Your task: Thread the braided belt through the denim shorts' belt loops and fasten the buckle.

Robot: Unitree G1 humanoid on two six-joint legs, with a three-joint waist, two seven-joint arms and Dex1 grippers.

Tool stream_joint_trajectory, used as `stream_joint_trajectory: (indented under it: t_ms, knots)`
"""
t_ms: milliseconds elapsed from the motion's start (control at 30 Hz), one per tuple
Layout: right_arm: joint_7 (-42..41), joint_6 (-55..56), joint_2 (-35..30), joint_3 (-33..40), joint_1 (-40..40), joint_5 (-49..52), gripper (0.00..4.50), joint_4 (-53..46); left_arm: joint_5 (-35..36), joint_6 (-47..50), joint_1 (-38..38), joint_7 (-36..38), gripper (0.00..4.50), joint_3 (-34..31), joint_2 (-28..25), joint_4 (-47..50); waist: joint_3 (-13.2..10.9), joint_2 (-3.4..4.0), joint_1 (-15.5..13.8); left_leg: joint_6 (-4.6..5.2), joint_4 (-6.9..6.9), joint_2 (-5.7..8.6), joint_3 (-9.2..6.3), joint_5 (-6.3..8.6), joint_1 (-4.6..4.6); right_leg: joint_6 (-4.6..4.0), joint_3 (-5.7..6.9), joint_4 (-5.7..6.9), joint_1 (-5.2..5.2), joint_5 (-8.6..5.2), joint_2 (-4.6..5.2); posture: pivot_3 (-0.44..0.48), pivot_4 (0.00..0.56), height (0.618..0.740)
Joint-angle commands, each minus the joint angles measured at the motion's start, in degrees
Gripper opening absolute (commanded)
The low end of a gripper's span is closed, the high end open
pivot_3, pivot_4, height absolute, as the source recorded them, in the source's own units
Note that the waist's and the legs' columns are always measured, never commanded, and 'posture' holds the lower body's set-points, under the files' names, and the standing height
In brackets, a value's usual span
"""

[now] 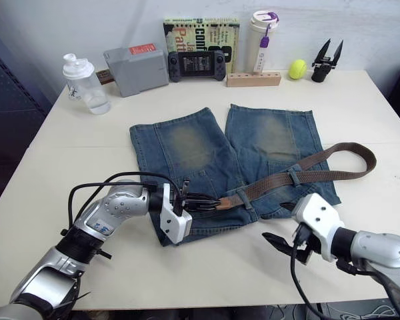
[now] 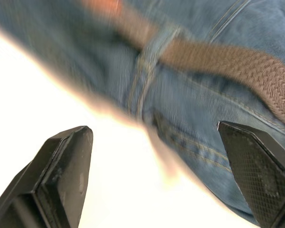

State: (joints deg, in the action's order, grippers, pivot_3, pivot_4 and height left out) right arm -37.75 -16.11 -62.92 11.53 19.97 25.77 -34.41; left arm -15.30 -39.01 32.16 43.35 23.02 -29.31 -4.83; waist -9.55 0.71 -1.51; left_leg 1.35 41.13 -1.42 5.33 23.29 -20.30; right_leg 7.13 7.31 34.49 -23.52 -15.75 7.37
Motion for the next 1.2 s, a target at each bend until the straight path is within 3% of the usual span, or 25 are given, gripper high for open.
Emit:
stream_joint_trajectory:
  t_ms: [33,233,267,367,467,633,933,1200]
  knots:
    - [1.0,9.5,1.0,-5.2,-3.4,-14.8,4.45,3.8,1.9,-0.7,0.6,-0.2,0.00,-0.6,0.2,1.2,0.0,-0.01,0.0,0.00,0.01,-0.01,-0.01,0.00,0.00,0.00,0.01,0.00,0.00,0.00,-0.01,0.000,0.150,0.731]
    - [5.1,15.0,6.1,-12.8,-9.7,-30.2,4.45,12.2,1.9,-0.6,0.7,-0.3,0.00,-0.7,0.4,1.3,0.0,0.01,0.0,-0.02,-0.01,-0.03,-0.03,-0.01,0.00,-0.01,0.07,-0.01,0.01,0.00,-0.05,0.000,0.150,0.731]
    - [5.8,15.5,6.7,-13.8,-10.5,-32.4,4.22,13.7,2.0,-0.5,0.7,-0.2,0.00,-0.7,0.5,1.5,0.0,0.01,0.0,-0.03,-0.01,-0.04,-0.03,-0.01,0.00,-0.01,0.08,-0.02,0.03,0.00,-0.06,0.000,0.150,0.731]
    - [6.7,15.3,8.6,-14.1,-11.3,-34.2,3.36,15.5,2.0,-0.2,0.9,-0.1,0.00,-0.8,0.3,2.0,0.0,-0.04,0.1,-0.03,0.01,-0.04,-0.02,-0.01,0.06,0.00,0.08,-0.02,0.11,0.00,-0.07,0.000,0.150,0.731]
    - [6.9,13.8,9.9,-13.3,-11.9,-33.7,1.95,16.2,1.9,0.1,1.0,0.0,0.00,-1.1,0.0,2.6,0.0,-0.06,0.1,-0.03,0.02,-0.08,-0.03,-0.01,0.10,-0.01,0.08,-0.01,0.16,0.00,-0.09,0.000,0.150,0.731]
    - [7.8,9.1,11.4,-10.8,-14.0,-34.0,0.05,20.7,1.8,0.7,0.4,0.2,0.00,-1.2,-0.4,4.3,0.0,-0.06,-0.1,-0.03,0.05,-0.05,-0.04,-0.01,0.07,0.00,0.07,-0.01,0.16,0.00,-0.07,0.000,0.150,0.731]
    - [10.9,3.2,8.5,-4.8,-18.5,-37.5,0.05,32.5,2.3,0.9,-1.3,0.5,0.00,-1.4,-1.9,7.1,0.0,-0.05,-1.0,0.00,0.07,0.04,-0.08,-0.03,0.04,0.00,0.10,0.00,0.17,0.00,0.04,0.000,0.150,0.731]
    - [10.4,1.3,9.1,-6.0,-20.2,-39.5,0.05,33.1,3.1,0.5,-1.3,0.6,0.00,-1.1,-2.2,7.3,0.0,-0.03,-1.3,0.01,0.08,0.04,-0.07,-0.03,0.03,0.01,0.10,0.00,0.17,0.01,0.04,0.000,0.150,0.731]
